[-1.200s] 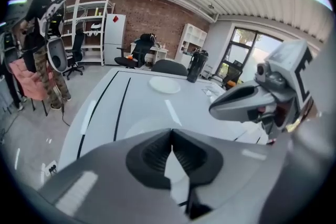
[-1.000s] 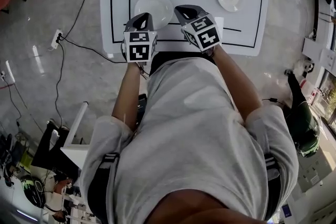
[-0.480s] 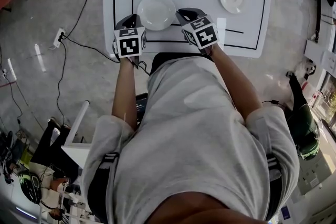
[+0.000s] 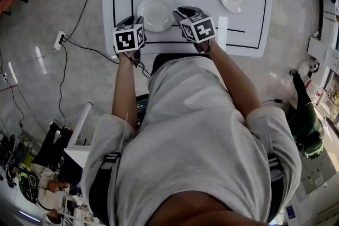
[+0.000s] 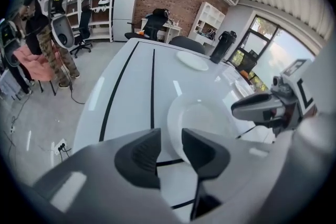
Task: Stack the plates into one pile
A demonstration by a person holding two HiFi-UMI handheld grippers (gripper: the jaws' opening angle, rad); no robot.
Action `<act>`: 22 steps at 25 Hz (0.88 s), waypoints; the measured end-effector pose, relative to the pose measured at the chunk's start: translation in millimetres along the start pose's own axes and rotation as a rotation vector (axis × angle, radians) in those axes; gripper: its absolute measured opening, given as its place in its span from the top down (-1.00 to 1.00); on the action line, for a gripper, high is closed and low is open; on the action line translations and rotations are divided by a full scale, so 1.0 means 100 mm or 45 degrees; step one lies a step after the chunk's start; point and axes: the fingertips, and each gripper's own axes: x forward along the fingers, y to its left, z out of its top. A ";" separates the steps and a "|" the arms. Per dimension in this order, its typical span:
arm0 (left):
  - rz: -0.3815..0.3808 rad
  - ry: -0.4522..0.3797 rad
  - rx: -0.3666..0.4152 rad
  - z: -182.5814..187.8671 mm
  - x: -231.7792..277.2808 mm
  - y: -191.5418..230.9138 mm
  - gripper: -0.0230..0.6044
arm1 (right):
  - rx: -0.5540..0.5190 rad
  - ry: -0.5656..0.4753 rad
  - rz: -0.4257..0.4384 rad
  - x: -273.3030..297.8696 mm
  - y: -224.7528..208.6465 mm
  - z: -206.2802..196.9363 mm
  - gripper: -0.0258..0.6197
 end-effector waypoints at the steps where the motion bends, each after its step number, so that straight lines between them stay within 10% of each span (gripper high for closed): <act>1: -0.010 0.008 -0.012 0.00 0.02 0.00 0.51 | 0.007 0.003 -0.001 0.02 -0.01 0.00 0.61; 22: -0.147 0.015 -0.127 -0.02 0.14 -0.15 0.47 | 0.110 0.039 -0.028 0.20 -0.05 -0.11 0.50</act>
